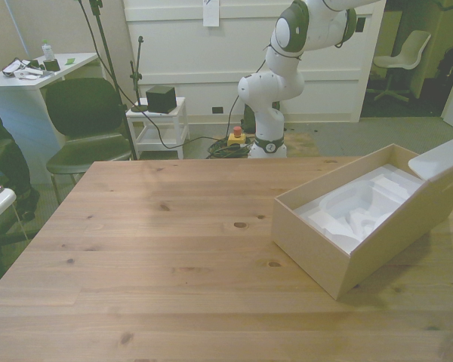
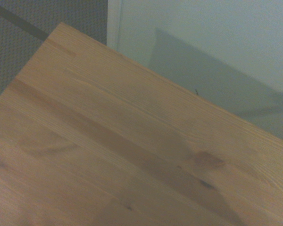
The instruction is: Close the box
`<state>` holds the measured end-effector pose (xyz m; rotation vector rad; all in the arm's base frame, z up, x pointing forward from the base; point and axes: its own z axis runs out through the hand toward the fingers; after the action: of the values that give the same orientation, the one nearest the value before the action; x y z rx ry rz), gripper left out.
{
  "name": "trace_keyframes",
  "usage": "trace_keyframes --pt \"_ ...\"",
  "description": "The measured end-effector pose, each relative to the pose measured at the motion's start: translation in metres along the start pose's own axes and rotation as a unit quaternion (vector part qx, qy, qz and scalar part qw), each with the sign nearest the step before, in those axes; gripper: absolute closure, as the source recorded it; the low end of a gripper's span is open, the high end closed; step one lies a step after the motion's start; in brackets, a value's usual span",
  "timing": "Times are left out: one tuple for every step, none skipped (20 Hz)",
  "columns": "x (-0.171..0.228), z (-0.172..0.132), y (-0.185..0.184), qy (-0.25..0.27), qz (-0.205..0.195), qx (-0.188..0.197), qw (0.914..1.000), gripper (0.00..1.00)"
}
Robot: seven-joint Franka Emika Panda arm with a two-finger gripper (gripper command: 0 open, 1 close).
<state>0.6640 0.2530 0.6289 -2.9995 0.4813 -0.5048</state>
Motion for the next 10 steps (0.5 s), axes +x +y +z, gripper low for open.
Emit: trace_keyframes --pt "-0.006 0.006 0.000 -0.003 0.004 -0.007 1.0000 0.00" --pt "-0.011 0.015 0.001 -0.008 0.009 -0.016 0.9998 0.00" --pt "-0.017 0.024 0.002 -0.013 0.014 -0.024 0.9995 0.00" --pt "-0.022 0.032 0.004 -0.016 0.021 -0.030 0.9992 0.00" --pt "-0.027 0.037 0.007 -0.016 0.026 -0.037 0.9988 0.00" --pt "-0.034 0.039 0.008 -0.016 0.031 -0.044 0.9984 0.00" --pt "-0.043 0.037 0.007 -0.011 0.034 -0.049 0.9982 0.00" --pt "-0.054 0.030 0.005 -0.004 0.034 -0.052 0.9980 0.00" --pt "-0.066 0.019 0.001 0.006 0.034 -0.053 0.9980 0.00" --pt "-0.081 0.006 -0.002 0.014 0.032 -0.052 0.9980 0.00"
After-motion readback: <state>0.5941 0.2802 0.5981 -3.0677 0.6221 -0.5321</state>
